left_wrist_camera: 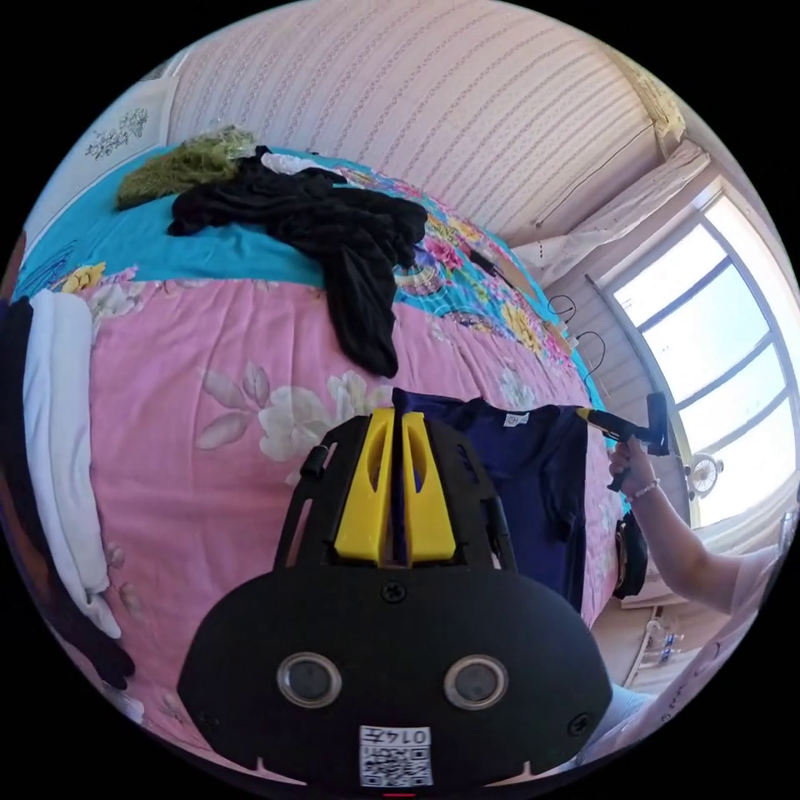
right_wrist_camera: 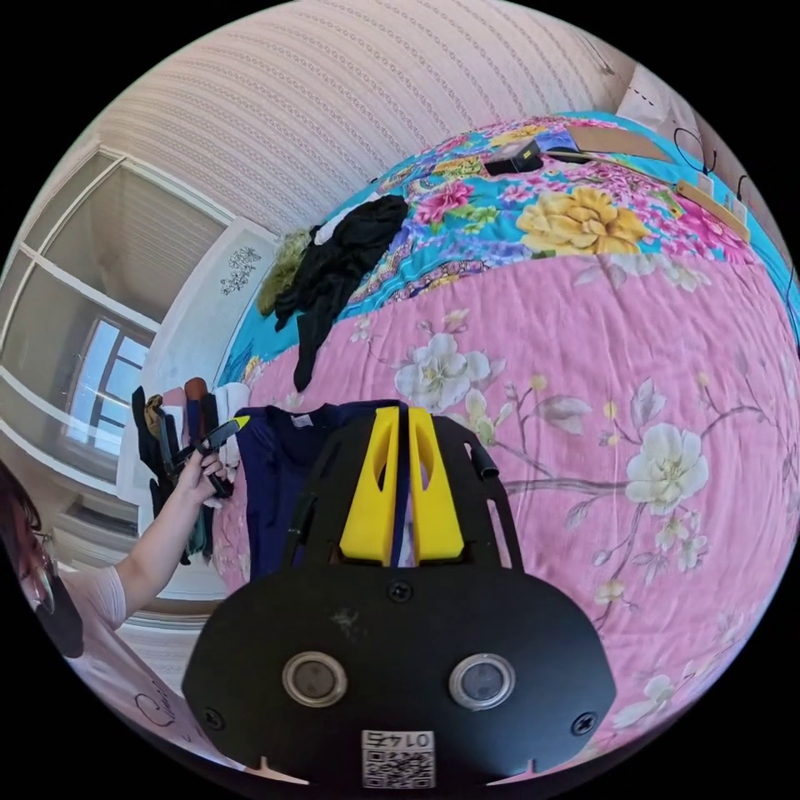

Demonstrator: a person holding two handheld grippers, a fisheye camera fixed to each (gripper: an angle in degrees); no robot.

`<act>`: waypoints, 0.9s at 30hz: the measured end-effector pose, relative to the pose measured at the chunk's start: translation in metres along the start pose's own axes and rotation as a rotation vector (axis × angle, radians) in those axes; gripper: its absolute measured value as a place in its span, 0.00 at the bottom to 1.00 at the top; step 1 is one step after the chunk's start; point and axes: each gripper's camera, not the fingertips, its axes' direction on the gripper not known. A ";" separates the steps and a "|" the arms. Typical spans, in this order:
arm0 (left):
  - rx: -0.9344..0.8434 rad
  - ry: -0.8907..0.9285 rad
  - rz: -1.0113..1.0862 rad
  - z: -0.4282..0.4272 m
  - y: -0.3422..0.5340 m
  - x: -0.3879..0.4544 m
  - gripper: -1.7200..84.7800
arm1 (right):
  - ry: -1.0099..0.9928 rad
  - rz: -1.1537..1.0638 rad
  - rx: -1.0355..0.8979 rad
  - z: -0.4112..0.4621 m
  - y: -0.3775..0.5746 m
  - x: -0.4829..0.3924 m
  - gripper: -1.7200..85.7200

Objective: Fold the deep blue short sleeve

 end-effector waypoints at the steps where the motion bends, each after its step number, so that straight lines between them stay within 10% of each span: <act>1: 0.022 0.025 0.012 -0.008 0.001 0.002 0.01 | -0.006 -0.005 0.009 -0.005 0.001 0.000 0.03; 27: -0.133 0.068 0.090 -0.149 0.435 0.039 0.01 | -0.153 -0.026 -0.099 -0.034 0.436 0.039 0.03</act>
